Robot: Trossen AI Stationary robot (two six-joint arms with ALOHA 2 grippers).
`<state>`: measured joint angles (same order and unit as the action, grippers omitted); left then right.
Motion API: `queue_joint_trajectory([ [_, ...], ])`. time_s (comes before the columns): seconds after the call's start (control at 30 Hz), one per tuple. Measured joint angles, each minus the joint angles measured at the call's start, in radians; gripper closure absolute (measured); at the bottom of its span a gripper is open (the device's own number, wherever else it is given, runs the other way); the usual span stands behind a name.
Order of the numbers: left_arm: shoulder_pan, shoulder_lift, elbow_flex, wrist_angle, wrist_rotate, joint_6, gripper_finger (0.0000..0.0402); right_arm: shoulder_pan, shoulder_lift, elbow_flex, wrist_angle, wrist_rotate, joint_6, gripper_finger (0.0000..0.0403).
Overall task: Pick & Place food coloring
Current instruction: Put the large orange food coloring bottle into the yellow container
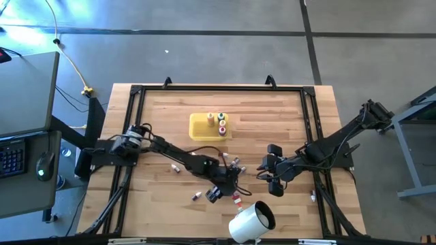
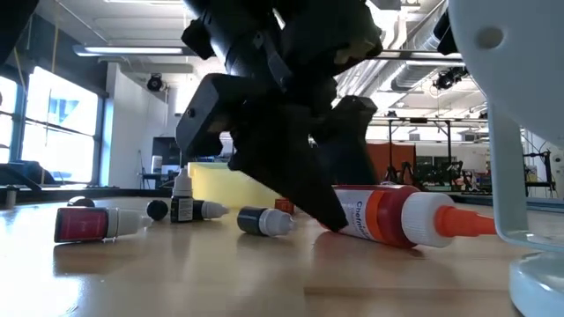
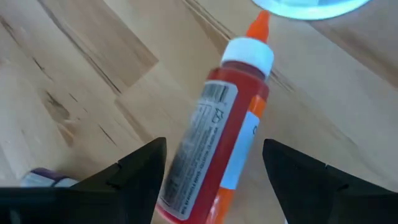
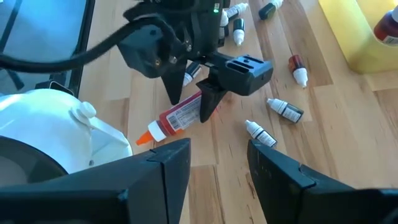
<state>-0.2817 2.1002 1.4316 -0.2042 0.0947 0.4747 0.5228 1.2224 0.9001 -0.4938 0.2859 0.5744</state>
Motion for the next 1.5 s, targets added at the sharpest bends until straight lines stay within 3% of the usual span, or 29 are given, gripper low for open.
queue_joint_trajectory([
  [0.23,0.0,-0.002,0.003,0.002,0.0,0.0,0.0147,0.0,0.0,0.0,0.0,0.0,-0.038,0.0249],
  [0.63,0.0,-0.005,0.003,-0.003,-0.06,-0.006,0.0253,0.0,0.0,0.0,0.0,0.0,-0.041,0.0249],
  [1.0,-0.001,-0.158,0.002,-0.153,-0.112,-0.038,0.0263,0.0,0.0,0.0,0.002,0.012,-0.041,0.0249],
  [1.13,-0.001,-0.234,0.002,-0.201,-0.224,-0.049,0.0263,0.0,0.0,0.0,0.012,0.129,-0.095,0.0249],
  [1.37,0.0,-0.355,0.001,-0.31,-0.516,-0.084,0.0263,0.0,0.002,0.0,0.106,0.362,-0.248,0.0249],
  [1.5,0.0,-0.437,0.0,-0.402,-0.691,-0.121,0.0263,-0.001,0.002,0.0,0.188,0.419,-0.337,0.0249],
])
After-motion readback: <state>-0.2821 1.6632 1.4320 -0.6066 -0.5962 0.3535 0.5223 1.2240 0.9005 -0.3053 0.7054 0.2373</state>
